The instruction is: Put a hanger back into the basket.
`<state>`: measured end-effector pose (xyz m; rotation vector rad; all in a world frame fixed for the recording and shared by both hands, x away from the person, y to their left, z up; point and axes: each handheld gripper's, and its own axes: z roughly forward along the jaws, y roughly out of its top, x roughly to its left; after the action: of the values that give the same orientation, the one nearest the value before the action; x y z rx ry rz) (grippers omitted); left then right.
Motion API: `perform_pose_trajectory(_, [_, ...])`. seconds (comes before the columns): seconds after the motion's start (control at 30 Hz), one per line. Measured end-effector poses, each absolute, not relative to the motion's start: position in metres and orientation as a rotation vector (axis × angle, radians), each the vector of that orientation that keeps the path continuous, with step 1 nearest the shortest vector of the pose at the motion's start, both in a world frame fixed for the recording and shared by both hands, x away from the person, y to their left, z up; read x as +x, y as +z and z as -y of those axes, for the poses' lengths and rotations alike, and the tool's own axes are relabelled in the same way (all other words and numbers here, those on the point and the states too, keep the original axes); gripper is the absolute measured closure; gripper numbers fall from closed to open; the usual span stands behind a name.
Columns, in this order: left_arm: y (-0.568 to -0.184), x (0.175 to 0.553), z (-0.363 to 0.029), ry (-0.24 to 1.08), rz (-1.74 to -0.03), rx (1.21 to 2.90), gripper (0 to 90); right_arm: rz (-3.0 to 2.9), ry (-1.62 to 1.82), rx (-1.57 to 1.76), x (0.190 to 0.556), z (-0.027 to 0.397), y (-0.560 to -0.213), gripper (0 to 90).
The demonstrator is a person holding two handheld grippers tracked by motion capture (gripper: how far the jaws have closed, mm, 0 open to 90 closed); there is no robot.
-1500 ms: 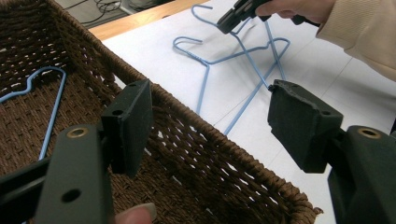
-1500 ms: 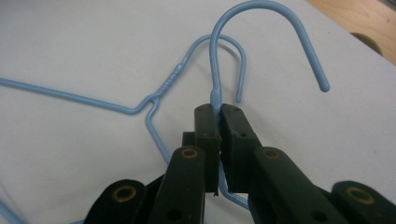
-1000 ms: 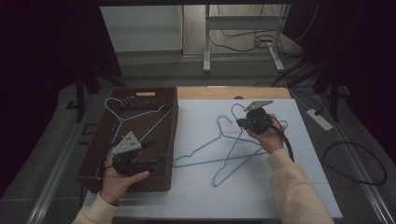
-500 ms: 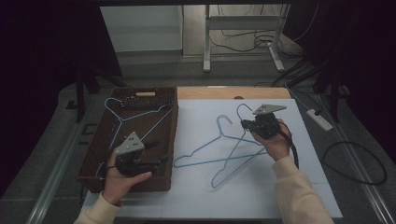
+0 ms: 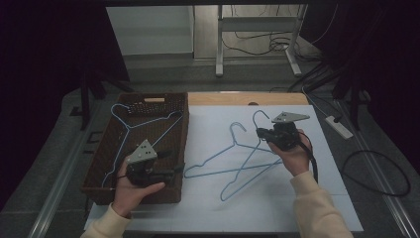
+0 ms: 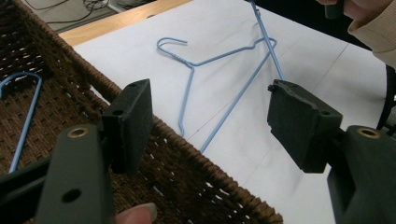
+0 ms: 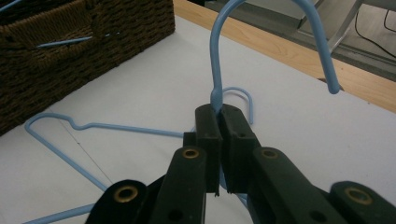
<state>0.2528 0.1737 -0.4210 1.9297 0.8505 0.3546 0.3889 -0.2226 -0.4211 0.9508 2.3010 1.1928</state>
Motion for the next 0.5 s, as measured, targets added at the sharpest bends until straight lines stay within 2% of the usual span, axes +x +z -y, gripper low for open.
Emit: perform_pose_trajectory(0.5, [-0.423,0.256,-0.158,0.315,-0.840,1.960,32.0,-2.285,1.201,0.956,0.374,0.213,-0.414,86.8])
